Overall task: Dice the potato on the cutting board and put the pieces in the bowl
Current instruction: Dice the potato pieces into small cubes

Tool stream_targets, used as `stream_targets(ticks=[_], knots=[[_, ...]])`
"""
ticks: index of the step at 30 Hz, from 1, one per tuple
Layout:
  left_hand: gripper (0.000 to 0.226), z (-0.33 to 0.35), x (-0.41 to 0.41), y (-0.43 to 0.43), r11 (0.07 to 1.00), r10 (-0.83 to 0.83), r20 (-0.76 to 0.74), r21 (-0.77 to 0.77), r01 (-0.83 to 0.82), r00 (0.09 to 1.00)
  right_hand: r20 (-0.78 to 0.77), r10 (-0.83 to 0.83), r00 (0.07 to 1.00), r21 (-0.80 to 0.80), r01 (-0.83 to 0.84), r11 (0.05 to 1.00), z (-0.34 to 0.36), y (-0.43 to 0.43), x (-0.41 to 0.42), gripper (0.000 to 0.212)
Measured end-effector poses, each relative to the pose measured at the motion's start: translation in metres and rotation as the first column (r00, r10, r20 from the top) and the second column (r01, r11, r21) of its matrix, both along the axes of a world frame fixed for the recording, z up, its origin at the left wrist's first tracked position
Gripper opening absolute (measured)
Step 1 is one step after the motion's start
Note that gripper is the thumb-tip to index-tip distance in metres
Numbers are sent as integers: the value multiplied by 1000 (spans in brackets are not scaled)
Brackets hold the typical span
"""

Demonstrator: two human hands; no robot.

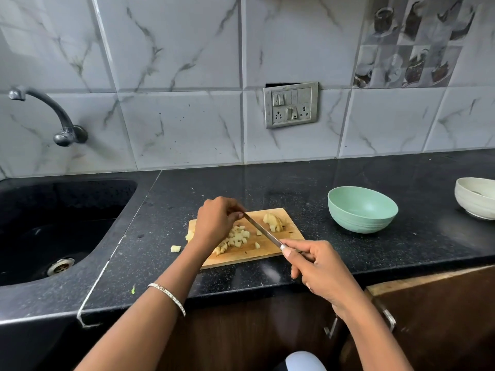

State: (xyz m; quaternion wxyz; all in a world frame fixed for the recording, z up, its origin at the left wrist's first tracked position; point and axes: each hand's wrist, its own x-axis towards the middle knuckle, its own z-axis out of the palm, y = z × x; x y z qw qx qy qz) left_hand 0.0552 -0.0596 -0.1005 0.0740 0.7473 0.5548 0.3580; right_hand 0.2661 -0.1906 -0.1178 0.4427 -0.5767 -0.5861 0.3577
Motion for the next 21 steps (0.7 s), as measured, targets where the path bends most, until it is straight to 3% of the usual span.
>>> stream_targets(ticks=[6, 10, 14, 21], knots=[[15, 3, -7, -6, 984, 174, -228, -3, -179, 958, -7, -79, 997, 30, 79, 996, -2, -1, 13, 23], [31, 2, 5, -11, 990, 137, -242, 5, -140, 961, -9, -88, 996, 36, 89, 995, -6, 1, 11, 23], [34, 2, 21, -15, 996, -15, -345, -87, -16, 938, 48, -88, 995, 48, 86, 995, -10, -1, 10, 25], [21, 3, 30, -18, 996, 7, -344, -83, -37, 939, 48, -140, 989, 56, 137, 989, -9, -4, 16, 25]])
